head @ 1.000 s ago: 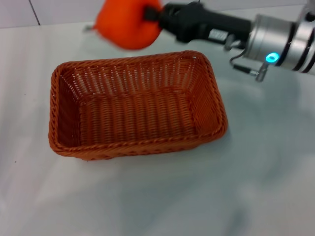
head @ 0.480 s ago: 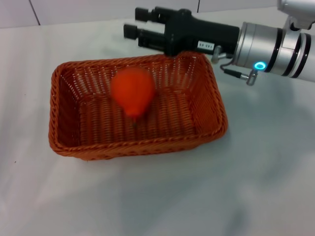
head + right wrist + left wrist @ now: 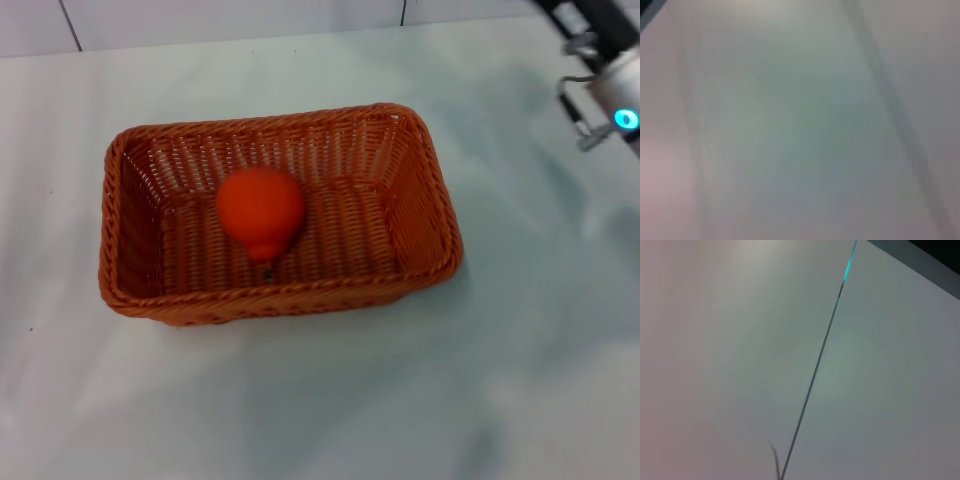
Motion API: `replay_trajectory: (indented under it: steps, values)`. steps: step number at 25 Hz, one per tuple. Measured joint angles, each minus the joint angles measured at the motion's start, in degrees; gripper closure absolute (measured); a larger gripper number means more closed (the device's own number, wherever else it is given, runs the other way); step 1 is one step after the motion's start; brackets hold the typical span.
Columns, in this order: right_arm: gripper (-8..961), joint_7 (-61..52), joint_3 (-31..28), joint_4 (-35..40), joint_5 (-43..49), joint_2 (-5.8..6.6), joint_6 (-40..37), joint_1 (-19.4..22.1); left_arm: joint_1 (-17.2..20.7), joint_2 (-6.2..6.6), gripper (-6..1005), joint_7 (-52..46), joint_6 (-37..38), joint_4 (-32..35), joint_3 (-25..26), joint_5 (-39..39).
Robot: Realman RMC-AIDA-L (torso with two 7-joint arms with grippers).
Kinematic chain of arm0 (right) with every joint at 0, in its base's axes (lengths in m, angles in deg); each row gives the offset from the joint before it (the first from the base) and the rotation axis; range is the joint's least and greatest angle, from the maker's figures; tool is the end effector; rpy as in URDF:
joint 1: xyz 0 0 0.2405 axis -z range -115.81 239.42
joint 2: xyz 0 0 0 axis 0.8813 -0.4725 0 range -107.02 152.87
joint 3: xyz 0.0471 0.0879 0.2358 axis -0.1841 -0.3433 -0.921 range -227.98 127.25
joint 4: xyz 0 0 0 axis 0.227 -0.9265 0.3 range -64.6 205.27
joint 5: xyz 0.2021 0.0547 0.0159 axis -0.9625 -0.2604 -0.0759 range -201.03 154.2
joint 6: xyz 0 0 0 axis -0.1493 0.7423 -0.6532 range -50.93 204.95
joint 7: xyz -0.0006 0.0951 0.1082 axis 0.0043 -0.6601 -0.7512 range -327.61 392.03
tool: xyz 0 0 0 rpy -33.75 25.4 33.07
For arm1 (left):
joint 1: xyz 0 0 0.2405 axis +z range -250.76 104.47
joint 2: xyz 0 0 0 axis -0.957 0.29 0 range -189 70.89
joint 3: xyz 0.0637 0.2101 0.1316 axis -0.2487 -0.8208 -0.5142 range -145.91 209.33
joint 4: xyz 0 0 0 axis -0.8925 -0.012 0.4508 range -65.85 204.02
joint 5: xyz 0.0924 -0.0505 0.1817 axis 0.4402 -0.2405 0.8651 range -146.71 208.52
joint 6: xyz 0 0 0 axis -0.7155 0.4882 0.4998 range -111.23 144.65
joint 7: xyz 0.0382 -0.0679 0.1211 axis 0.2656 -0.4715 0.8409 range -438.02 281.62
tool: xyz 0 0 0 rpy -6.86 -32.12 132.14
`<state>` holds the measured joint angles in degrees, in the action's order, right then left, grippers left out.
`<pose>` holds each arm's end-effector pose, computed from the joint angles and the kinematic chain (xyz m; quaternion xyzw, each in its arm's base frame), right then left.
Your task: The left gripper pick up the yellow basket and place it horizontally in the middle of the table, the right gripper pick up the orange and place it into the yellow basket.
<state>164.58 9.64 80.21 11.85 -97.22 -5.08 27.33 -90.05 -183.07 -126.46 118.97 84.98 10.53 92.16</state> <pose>0.2331 0.3720 0.0132 -0.2209 -0.6980 -0.3942 0.5555 -0.3128 0.2585 0.0624 -0.5922 -0.1797 -0.5865 0.5224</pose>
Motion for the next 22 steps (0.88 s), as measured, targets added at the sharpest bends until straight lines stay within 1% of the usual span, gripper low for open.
replay_trajectory:
  steps: [4,8,16,22]
  values:
    - [33,9.5,-0.1,-3.0,-7.8,-0.06,-1.3,1.2,0.0,0.00,431,0.2,0.0,-0.4,0.1,0.0]
    - [11,15.9,-1.6,-4.9,-12.7,-0.08,-0.8,2.0,0.0,0.00,431,0.7,-0.1,-0.7,1.0,0.0]
    - [7,18.1,-9.2,-5.8,-14.4,0.08,1.0,3.6,-0.2,0.00,431,3.3,0.0,-2.5,2.5,0.0]
    - [7,17.9,-11.5,-6.5,-14.4,0.09,2.5,4.1,0.1,0.00,431,3.3,0.0,-2.7,3.4,0.0]
